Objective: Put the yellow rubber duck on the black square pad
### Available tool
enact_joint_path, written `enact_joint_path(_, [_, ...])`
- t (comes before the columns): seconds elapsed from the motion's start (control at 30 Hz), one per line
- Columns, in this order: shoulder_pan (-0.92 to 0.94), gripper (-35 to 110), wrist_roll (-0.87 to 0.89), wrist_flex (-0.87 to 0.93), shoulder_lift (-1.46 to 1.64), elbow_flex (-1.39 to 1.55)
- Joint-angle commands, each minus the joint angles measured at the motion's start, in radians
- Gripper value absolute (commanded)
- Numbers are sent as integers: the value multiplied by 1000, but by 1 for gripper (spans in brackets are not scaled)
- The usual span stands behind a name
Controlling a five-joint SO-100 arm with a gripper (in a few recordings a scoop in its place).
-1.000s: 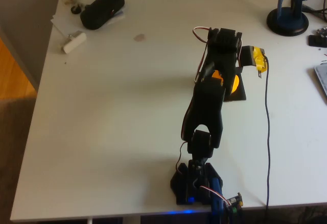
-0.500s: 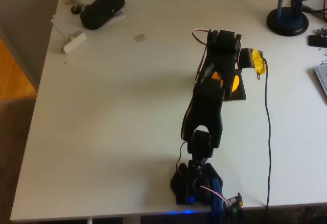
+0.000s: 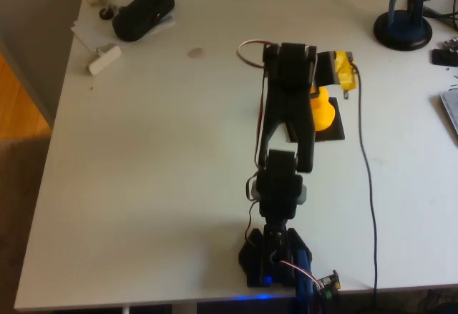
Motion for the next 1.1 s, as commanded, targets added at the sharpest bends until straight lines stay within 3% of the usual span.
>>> enact_joint_path(0.0, [-15,30,117,17,123,23])
enact_joint_path(0.2, [-15,16,308,14,213,58])
enact_joint_path(0.37, [-8,6,328,-97,356,189])
enact_joint_path(0.73, [-15,5,318,-408,703,776])
enact_joint_path(1.07, [-20,5,316,-512,807,1043])
